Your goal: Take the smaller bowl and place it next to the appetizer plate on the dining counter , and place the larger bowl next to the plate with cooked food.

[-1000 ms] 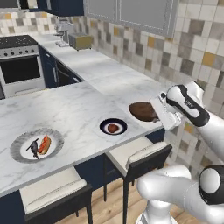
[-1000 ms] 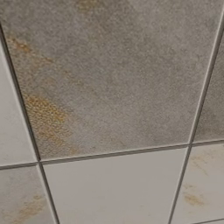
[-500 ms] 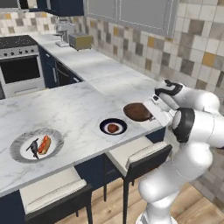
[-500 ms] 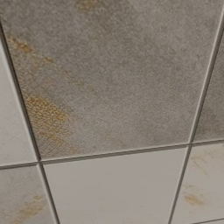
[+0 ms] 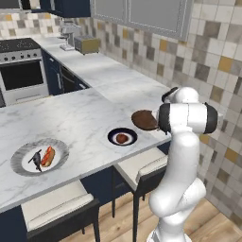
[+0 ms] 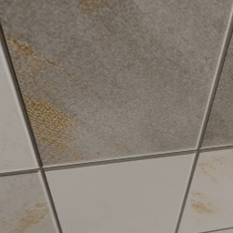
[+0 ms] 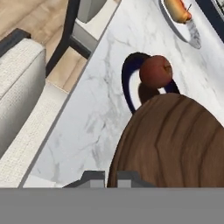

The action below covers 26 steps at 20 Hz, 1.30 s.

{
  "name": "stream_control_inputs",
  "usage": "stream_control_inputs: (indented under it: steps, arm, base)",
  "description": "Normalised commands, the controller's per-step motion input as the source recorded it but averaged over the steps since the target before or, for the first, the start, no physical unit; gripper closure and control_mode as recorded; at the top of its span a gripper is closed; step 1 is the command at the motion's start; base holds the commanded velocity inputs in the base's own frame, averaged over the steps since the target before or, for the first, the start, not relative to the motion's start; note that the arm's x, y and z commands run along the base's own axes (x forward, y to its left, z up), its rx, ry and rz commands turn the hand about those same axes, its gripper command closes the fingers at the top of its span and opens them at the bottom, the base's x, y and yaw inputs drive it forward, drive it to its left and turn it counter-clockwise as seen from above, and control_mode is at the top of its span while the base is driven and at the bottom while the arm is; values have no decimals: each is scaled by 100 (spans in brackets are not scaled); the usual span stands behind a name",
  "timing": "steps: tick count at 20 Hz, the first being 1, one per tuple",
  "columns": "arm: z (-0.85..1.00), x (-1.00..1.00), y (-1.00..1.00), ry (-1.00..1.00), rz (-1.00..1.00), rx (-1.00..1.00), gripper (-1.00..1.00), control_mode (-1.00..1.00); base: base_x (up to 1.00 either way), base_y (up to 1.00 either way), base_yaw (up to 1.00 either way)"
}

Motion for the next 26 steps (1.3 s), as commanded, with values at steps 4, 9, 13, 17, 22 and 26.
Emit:
stream_control_inputs:
  steps: [4,9,13,17,22,26]
  arm:
    - [-48,30,1,-4,4,0,100,-100]
    - [-41,28,11,-2,7,0,100,-100]
    - [-32,48,15,-3,6,0,100,-100]
    - [-37,31,23,-1,6,0,100,-100]
    - [-30,49,33,0,6,0,100,-100]
    - [-6,29,36,-1,8,0,100,-100]
  base:
    - [0,0,0]
    - [0,0,0]
    - [0,0,0]
    - [0,0,0]
    - [0,0,0]
    - [0,0,0]
